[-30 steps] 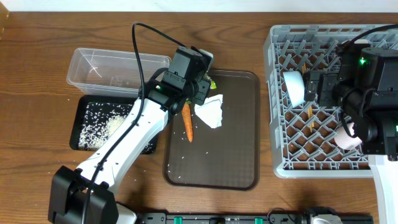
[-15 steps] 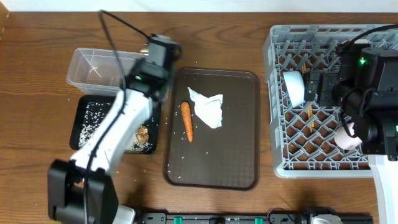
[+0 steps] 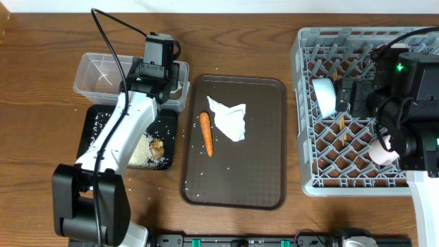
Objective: Sort waste into correct bins and load items into the dishwasher rack
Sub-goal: 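Move left gripper back to white tissue and grasp it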
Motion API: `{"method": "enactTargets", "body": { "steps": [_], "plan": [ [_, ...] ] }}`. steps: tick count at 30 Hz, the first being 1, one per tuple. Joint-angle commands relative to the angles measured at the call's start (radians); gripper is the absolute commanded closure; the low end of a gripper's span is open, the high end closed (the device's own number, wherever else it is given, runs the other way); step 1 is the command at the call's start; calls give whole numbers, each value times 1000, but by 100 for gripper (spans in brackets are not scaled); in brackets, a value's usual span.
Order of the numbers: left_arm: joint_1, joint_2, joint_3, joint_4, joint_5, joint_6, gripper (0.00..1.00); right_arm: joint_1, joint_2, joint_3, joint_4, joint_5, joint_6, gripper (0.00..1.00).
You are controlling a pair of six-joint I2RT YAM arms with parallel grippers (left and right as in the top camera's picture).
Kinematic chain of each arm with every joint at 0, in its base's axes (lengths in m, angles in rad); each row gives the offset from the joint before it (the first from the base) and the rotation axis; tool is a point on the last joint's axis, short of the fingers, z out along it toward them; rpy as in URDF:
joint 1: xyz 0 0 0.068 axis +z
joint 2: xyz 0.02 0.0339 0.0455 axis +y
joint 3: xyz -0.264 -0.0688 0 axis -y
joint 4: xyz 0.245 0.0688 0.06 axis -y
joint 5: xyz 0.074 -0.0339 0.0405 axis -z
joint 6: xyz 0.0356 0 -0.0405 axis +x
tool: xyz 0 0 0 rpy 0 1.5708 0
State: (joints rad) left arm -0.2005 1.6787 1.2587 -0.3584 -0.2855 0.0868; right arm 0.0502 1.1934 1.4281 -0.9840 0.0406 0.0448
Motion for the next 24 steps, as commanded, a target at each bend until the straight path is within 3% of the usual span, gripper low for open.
{"method": "enactTargets", "body": {
  "steps": [1,3,6,14,24],
  "plan": [
    [-26,-61,16,-54,167,25,30,3,-8,14,-4,0,10,1],
    [-58,-80,15,-104,313,25,30,3,-8,14,-4,0,10,1],
    [-137,-79,15,-166,388,25,30,3,-8,14,-4,0,10,1],
    [-387,32,-10,-258,307,56,30,3,-8,14,-4,0,10,1],
    [-425,248,-10,-172,267,55,30,3,-8,14,-4,0,10,1]
  ]
}}
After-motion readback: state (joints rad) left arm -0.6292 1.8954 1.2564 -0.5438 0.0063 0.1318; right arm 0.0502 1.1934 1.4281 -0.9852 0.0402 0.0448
